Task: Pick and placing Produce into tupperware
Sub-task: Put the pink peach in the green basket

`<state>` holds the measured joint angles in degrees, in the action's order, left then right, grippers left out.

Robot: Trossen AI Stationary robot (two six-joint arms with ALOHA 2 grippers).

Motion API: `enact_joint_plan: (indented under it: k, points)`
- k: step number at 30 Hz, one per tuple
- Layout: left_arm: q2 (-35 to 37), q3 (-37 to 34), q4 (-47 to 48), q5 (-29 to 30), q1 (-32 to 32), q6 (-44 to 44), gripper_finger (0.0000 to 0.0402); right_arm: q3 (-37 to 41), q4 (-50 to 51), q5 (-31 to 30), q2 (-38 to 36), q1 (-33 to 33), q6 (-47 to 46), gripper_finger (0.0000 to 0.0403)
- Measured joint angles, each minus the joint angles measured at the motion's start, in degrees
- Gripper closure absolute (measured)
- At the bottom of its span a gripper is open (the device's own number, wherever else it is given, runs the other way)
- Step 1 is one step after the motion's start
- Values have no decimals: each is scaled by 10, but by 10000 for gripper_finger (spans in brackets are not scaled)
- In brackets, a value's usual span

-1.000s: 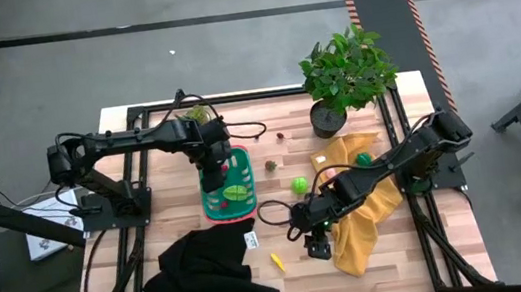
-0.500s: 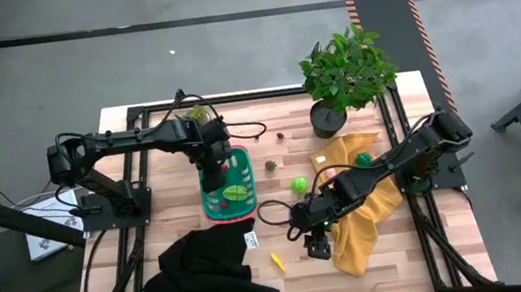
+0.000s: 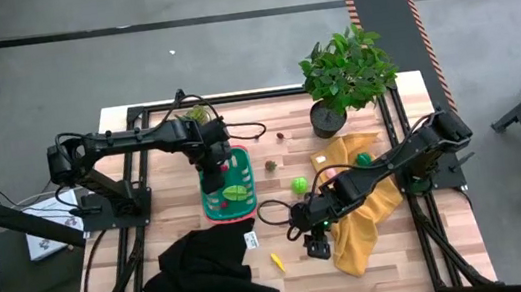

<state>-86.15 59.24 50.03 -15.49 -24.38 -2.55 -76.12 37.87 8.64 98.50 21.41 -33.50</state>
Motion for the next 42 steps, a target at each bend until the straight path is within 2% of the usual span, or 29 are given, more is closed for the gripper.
enact_joint_plan:
  k: [7,42]
  points:
    - [0,0,22,35,0,8,328,0,-4,0,0,0,-1,205]
    - [0,0,42,45,0,24,328,0,-13,0,0,0,-11,205]
